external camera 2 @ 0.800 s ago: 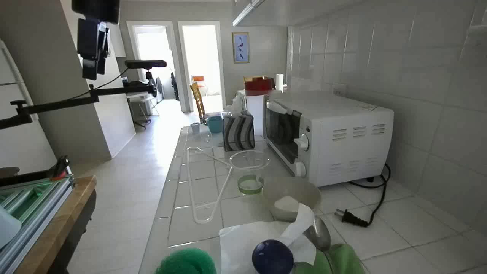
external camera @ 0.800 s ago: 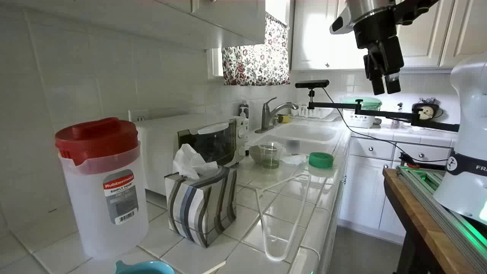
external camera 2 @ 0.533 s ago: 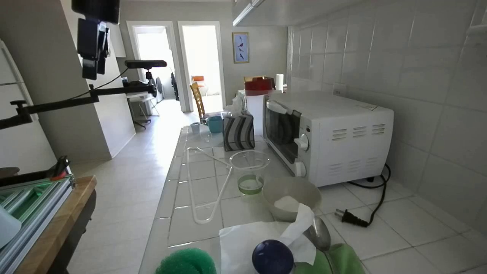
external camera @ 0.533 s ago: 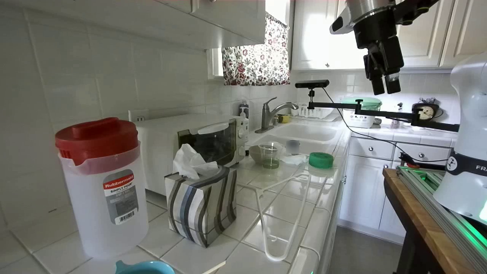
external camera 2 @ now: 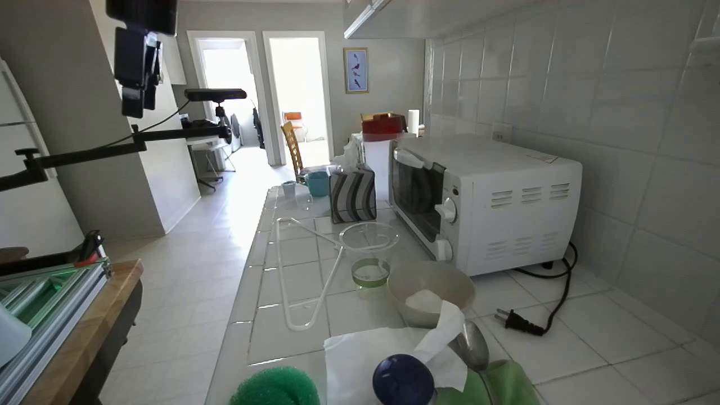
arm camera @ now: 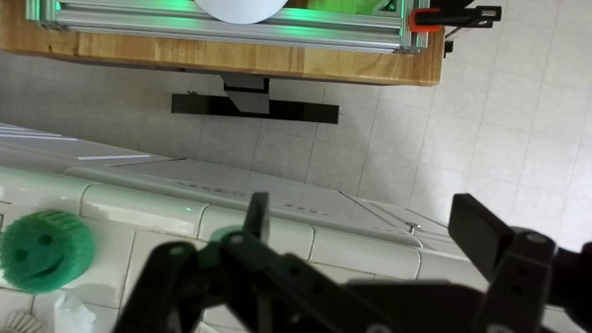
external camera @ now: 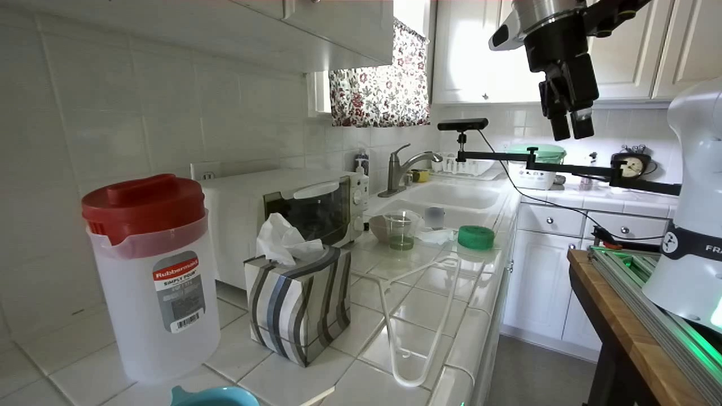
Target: Turn the knob on the small oven
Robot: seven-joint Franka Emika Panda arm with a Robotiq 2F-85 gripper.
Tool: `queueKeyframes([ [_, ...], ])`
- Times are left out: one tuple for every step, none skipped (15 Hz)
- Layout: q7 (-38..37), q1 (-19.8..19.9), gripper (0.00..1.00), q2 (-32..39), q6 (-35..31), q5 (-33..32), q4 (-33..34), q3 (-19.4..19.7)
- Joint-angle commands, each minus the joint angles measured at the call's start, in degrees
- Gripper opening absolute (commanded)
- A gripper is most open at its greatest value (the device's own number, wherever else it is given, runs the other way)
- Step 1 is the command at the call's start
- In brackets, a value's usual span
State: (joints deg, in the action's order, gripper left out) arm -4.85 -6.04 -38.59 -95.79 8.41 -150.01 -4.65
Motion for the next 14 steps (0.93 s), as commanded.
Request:
queueKeyframes([
  [-1.10, 1.53, 1.00, -0.61, -1.38, 0.15, -0.35, -0.10],
  [-2.61, 2.97, 1.00, -0.54, -2.71, 0.63, -0.72, 0.71],
  [-2.77, 4.02, 1.00, -0.64, -4.01, 1.29, -1.04, 1.90],
  [-2.81, 5.10, 1.00, -0.70, -5.47, 1.58, -1.27, 2.85],
  [-2.60, 6.12, 1.00, -0.65, -6.80, 1.86, -1.44, 3.85],
  [-2.46, 7.02, 1.00, -0.51, -7.94, 1.98, -1.53, 4.70],
  [-2.50, 7.73, 1.00, -0.01, -9.13, 2.03, -1.68, 5.32],
  [-2.48, 8.24, 1.00, 0.68, -9.93, 2.17, -1.62, 5.87],
  [-2.52, 8.27, 1.00, 0.90, -10.20, 3.37, -1.58, 6.50],
  [-1.52, 8.41, 1.00, 0.55, -8.90, 0.91, -1.16, 5.69],
  [-1.54, 8.57, 1.00, 0.86, -9.24, 1.59, -1.17, 5.91],
  [-1.62, 8.58, 1.00, 1.04, -9.41, 1.87, -1.17, 5.93],
  [-1.70, 8.58, 1.00, 1.08, -9.44, 2.03, -1.17, 5.93],
  [-1.76, 8.59, 1.00, 1.08, -9.44, 2.12, -1.17, 5.93],
])
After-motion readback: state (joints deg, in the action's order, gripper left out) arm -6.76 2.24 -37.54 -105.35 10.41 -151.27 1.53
